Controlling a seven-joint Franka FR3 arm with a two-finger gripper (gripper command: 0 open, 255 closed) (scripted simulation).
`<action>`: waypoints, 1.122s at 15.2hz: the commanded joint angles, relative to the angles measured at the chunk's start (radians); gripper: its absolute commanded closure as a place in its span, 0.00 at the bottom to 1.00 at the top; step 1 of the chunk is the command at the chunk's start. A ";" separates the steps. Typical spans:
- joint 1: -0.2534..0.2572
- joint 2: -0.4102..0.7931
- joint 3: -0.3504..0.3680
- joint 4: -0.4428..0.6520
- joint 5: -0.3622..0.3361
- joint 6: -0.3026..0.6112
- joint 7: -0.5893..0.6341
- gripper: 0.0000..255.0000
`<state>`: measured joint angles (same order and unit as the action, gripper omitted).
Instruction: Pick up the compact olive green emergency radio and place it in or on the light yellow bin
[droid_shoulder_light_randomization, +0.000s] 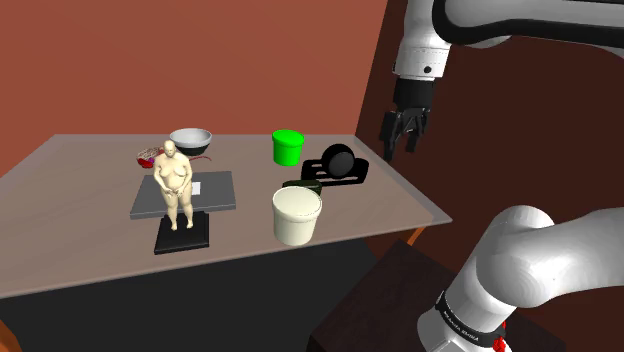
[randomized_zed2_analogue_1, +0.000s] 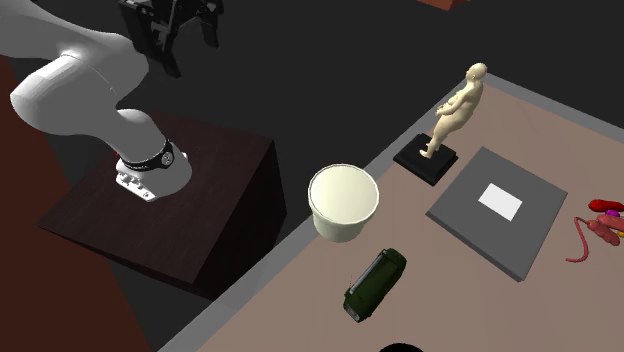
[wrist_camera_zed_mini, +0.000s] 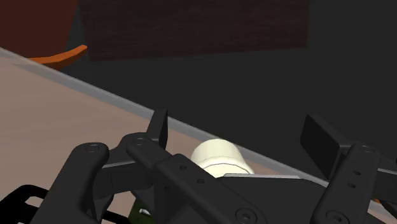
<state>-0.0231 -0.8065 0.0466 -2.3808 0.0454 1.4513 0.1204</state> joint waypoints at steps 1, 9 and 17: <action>0.000 0.000 0.000 0.000 0.000 0.000 0.000 0.00; 0.011 0.128 -0.126 -0.102 -0.114 0.269 -0.263 0.00; 0.029 0.365 -0.241 -0.097 -0.175 0.549 -0.511 0.00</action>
<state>0.0038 -0.4760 -0.1783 -2.4798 -0.1235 1.9587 -0.3540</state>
